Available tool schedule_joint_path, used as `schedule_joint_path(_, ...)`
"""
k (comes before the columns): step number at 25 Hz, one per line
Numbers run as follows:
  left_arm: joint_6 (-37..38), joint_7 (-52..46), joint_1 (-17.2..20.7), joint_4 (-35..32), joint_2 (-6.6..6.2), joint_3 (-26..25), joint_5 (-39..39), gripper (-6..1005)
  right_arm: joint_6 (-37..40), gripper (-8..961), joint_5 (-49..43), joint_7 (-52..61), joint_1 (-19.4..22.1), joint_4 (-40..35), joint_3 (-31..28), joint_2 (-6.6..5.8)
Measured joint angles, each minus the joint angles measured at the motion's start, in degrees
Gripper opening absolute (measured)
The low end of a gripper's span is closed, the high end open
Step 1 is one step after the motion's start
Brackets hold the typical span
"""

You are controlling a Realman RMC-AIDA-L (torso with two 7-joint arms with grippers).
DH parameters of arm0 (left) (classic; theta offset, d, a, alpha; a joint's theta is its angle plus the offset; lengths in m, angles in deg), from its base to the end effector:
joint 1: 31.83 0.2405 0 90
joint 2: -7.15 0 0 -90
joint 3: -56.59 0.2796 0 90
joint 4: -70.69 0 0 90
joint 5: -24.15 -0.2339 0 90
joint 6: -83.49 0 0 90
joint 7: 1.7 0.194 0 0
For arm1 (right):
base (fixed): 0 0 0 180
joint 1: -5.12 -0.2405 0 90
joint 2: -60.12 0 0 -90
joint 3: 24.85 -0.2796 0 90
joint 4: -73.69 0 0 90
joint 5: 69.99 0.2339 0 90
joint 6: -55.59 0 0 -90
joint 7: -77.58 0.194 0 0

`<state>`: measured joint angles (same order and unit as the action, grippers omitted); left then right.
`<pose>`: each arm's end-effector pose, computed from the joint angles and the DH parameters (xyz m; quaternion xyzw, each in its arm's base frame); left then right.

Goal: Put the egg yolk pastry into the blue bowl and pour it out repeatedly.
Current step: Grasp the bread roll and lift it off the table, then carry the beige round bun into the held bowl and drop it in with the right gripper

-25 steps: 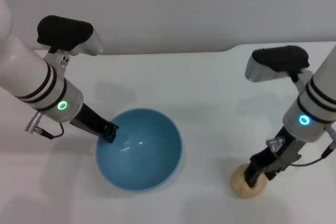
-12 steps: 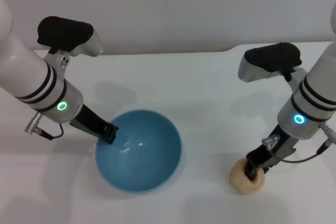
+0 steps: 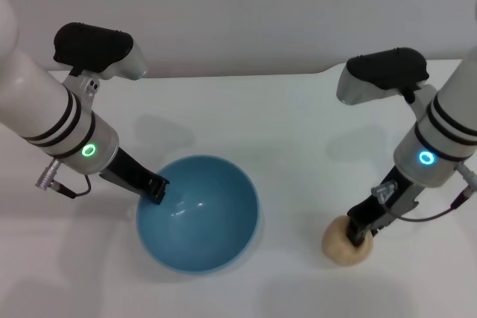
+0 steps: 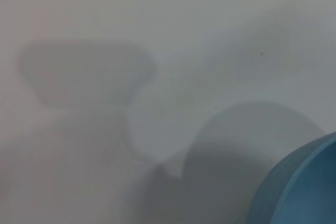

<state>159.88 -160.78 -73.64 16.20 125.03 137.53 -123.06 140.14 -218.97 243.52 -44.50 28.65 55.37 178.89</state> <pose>-0.2486 0.4234 -0.0968 -0.8512 -0.4608 0.1733 0.1819 0.2401 0.4021 -0.1130 -0.8098 0.5169 -0.2486 0.1239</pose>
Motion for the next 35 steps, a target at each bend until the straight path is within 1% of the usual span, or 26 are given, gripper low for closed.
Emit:
schedule_joint_path(3, 0.05, -0.06, -0.09, 0.00, 0.17, 0.02, -0.01, -1, 1.98, 175, 0.03, -0.20, 0.16, -3.10, -0.81, -0.02)
schedule_joint_path(7, 0.80, -0.34, -0.39, 0.00, 0.38, 0.11, 0.27, 0, 3.92, 156, 2.28, -0.17, 0.97, -10.57, -1.76, -0.09)
schedule_joint_path(11, 1.49, -0.28, -0.71, 0.00, 0.41, 0.77, 1.20, 0, 3.35, 130, 6.96, -0.76, 0.72, -14.97, -3.51, -0.28)
schedule_joint_path(14, 1.19, -0.18, -0.76, 0.04, 0.42, 2.17, 2.94, 0, 1.56, 105, 9.39, -1.02, -0.30, -16.41, -3.42, -0.31)
schedule_joint_path(20, -0.89, -0.16, -0.82, 0.16, 0.48, 5.46, 6.74, 0, -3.46, 60, 16.58, -2.69, -1.65, -16.61, -1.87, -0.15)
schedule_joint_path(25, -2.20, -0.34, -0.83, 0.64, 0.48, 5.98, 9.37, 0, -6.00, 55, 24.61, -4.88, -1.71, -13.98, 1.24, -0.05)
schedule_joint_path(29, -2.79, -0.47, -0.74, 0.80, 0.28, 5.59, 10.23, 0, -5.50, 51, 25.23, -4.89, -1.43, -13.02, 2.10, -0.05)
schedule_joint_path(35, -3.10, -0.61, -0.86, 0.80, 0.17, 5.53, 10.09, 1, -1.40, 45, 24.93, -4.91, -0.82, -13.21, 0.47, -0.27)
